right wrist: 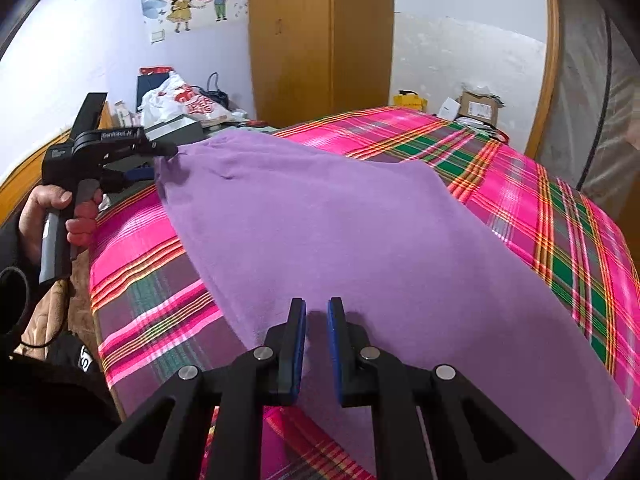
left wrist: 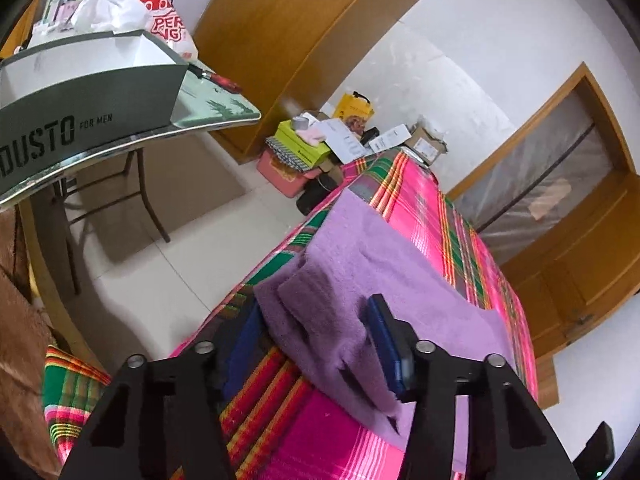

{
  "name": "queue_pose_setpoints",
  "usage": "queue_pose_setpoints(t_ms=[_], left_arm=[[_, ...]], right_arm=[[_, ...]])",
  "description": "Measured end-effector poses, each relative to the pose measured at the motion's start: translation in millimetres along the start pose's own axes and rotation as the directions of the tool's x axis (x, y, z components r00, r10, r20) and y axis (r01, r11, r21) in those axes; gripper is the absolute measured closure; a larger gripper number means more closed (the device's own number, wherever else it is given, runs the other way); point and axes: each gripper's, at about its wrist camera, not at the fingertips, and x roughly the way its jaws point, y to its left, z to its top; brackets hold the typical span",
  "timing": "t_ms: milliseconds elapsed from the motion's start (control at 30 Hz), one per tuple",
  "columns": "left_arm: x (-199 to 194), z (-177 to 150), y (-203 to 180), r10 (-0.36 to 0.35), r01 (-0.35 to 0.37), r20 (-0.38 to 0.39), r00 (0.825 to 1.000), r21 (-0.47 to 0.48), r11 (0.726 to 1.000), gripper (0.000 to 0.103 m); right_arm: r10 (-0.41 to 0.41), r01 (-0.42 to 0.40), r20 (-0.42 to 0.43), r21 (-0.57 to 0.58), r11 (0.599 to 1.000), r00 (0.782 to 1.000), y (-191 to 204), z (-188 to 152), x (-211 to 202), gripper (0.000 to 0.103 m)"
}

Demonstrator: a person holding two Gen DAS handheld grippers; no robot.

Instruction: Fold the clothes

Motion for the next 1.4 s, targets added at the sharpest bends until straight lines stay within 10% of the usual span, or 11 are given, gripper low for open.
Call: queue_pose_setpoints(t_ms=[433, 800, 1400], left_arm=[[4.8, 3.7, 24.9, -0.136, 0.134, 0.0, 0.991, -0.171, 0.976, 0.068], [6.4, 12.6, 2.7, -0.119, 0.118, -0.005, 0.993, -0.073, 0.99, 0.081], [-34.9, 43.1, -88.6, -0.304, 0.296, 0.037, 0.952, 0.133, 0.946, 0.082]], right_arm=[[0.003, -0.003, -0.003, 0.018, 1.0, 1.0, -5.1, 1.4, 4.7, 0.092], [0.004, -0.003, -0.006, 0.027, 1.0, 1.0, -6.1, 1.8, 5.0, 0.092], [0.048, -0.031, -0.049, 0.3, 0.953, 0.998, -47.1, 28.8, 23.4, 0.092]])
